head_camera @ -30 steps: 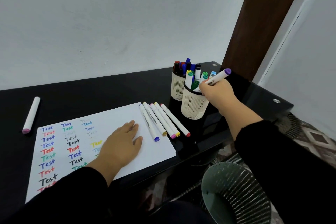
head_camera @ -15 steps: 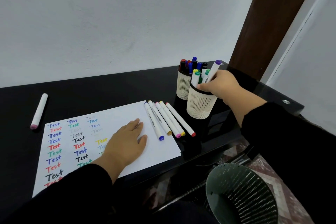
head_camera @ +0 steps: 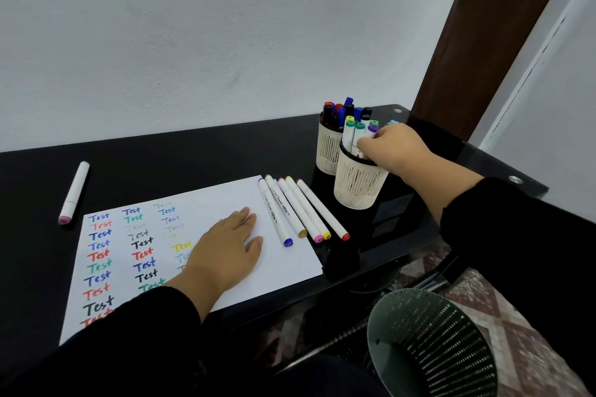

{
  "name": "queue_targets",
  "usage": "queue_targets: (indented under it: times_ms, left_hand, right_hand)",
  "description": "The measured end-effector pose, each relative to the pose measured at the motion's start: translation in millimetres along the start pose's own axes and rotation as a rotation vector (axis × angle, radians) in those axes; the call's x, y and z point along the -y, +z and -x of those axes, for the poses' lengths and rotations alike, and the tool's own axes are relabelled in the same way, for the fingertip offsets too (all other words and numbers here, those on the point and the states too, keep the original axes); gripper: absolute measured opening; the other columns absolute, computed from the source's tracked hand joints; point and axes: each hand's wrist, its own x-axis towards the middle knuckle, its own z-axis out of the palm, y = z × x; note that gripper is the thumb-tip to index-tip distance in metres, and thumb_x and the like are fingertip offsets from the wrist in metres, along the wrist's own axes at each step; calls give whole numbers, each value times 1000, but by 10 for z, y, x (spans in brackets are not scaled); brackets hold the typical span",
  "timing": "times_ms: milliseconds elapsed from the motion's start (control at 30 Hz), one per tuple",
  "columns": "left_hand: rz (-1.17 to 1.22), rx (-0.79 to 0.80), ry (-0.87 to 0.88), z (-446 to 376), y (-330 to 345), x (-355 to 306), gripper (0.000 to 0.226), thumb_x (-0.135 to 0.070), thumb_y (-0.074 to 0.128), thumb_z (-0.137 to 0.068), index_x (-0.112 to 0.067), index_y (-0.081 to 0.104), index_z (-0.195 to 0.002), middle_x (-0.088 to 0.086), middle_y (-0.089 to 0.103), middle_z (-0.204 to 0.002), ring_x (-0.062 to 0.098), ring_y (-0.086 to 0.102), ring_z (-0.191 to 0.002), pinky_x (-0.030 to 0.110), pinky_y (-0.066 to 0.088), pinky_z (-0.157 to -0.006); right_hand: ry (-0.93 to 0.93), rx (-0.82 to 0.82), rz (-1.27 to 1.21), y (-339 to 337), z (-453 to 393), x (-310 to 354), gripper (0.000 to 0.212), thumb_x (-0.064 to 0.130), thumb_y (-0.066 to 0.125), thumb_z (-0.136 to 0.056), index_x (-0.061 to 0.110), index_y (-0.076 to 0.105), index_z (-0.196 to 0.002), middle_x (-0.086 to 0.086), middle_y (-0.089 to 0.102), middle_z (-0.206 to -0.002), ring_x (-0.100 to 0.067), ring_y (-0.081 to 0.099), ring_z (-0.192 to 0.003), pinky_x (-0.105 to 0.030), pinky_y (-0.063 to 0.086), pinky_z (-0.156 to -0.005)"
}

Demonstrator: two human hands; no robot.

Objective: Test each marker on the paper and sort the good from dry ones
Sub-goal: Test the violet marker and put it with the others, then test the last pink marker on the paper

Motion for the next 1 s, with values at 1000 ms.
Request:
queue_targets:
  times_ms: [1000]
  left_hand:
    - [55, 32, -178, 337, -309, 604, 55, -29, 30, -99, -23, 11, -150, -7, -4, -157, 10, -1, -144, 26, 4, -114]
  right_hand:
    - [-401, -41, 159, 94, 474, 648, 24, 34, 44, -96, 16, 52, -83, 1, 51, -76, -19, 53, -75, -30, 42, -64]
